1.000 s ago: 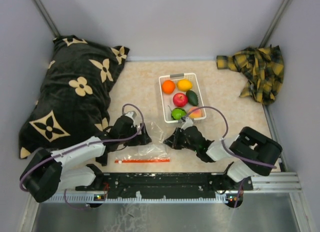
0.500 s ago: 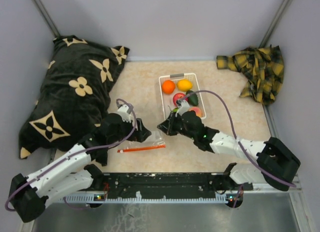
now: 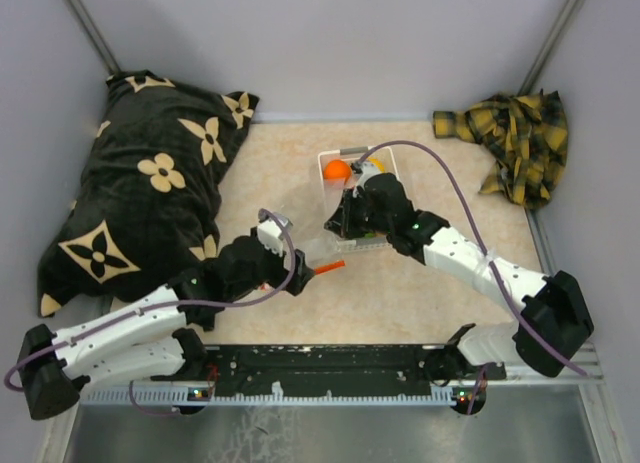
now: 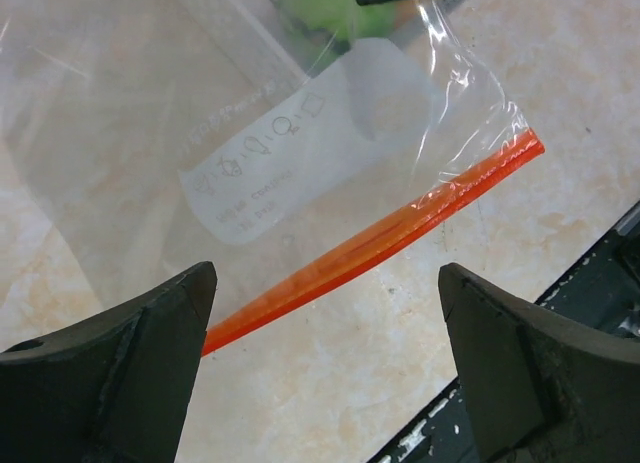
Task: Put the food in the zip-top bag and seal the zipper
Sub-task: Pick up the zipper food storage bag at the center of the board, then open the zipper of the food storage bag.
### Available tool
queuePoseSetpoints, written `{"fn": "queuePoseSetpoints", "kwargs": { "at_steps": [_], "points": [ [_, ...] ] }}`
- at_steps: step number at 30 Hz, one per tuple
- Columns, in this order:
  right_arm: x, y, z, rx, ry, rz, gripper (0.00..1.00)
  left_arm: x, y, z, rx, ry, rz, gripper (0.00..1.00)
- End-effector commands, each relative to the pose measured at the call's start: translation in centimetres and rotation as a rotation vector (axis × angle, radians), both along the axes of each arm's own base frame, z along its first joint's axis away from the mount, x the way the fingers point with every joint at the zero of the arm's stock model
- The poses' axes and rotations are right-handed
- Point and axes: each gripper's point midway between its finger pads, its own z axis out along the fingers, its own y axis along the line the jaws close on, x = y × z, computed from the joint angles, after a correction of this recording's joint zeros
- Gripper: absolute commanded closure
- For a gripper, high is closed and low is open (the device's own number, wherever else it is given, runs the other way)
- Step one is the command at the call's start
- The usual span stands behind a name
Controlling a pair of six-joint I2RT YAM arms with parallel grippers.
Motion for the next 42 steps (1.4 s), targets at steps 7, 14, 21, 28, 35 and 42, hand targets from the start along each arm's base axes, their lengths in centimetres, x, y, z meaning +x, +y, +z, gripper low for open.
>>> {"fn": "queuePoseSetpoints", "kwargs": {
  "at_steps": [7, 14, 21, 28, 35, 42],
  "points": [
    [0.0, -1.0, 1.7, -0.027, 0.014, 0.084, 1.00, 1.3, -1.0, 0.3, 0.139, -0.293, 0.065, 0.02],
    [0.1, -1.1, 1.7, -0.013, 0.028, 0.077, 1.00, -0.2, -2.6, -1.1, 0.270, -0.419, 0.013, 0.05],
    [0.2, -1.1, 1.5, -0.015, 0.030, 0.074, 1.00, -0.5, -2.4, -2.2, 0.343, -0.458, 0.009, 0.05],
    [0.1, -1.2, 1.1, -0.014, 0.038, 0.072, 1.00, 0.0, -2.2, -3.6, 0.434, -0.449, 0.038, 0.05],
    [0.2, -1.2, 1.0, -0.012, 0.037, 0.068, 1.00, 0.3, -1.4, -3.5, 0.465, -0.462, 0.098, 0.09],
    [0.2, -1.1, 0.7, -0.009, 0.045, 0.069, 1.00, 0.7, -0.4, -2.2, 0.453, -0.484, 0.163, 0.23]
  ]
}}
